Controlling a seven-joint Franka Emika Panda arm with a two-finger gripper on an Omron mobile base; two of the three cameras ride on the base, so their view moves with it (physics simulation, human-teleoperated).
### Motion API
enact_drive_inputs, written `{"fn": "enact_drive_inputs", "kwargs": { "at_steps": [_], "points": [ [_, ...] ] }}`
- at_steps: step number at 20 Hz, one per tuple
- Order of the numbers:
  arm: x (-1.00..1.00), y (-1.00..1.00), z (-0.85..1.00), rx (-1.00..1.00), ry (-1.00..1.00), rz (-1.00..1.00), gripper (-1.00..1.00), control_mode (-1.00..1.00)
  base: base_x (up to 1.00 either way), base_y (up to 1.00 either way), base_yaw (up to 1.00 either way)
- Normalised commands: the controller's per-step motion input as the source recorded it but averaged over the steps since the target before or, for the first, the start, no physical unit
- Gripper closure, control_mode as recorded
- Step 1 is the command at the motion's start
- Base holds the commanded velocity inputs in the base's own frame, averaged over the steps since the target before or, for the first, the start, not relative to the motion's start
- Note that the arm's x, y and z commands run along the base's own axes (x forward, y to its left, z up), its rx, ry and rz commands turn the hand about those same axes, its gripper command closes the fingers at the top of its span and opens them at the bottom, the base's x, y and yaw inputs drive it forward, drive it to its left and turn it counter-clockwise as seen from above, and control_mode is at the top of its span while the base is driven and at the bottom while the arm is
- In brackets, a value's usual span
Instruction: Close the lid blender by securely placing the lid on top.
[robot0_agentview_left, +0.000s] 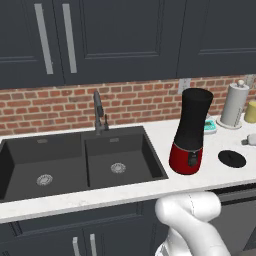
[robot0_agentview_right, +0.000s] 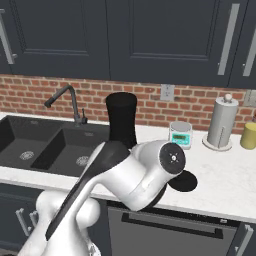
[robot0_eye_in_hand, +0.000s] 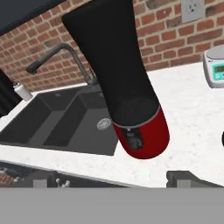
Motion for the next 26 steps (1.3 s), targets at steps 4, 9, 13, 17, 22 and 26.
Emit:
{"fn": "enact_drive_inputs", "kwargs": {
  "at_steps": [4, 9, 13, 17, 22, 26],
  "points": [
    [0.02, -0.6, 0.0, 0.0, 0.01, 0.21, -1.0, -1.0, 0.0, 0.0, 0.0],
    [0.32, -0.37, 0.0, 0.0, 0.09, 0.1, -1.0, -1.0, 0.0, 0.0, 0.0],
    [0.26, -0.42, -0.02, -0.08, 0.06, 0.11, -1.0, -1.0, 0.0, 0.0, 0.0],
    [0.29, -0.29, -0.19, -0.2, 0.05, 0.11, -1.0, -1.0, 0.0, 0.0, 0.0],
    [0.27, -0.15, -0.35, -0.29, 0.0, 0.1, -1.0, -1.0, 0.0, 0.0, 0.0],
    [0.17, -0.06, -0.29, -0.27, 0.01, 0.09, -1.0, -1.0, 0.0, 0.0, 0.0]
  ]
}}
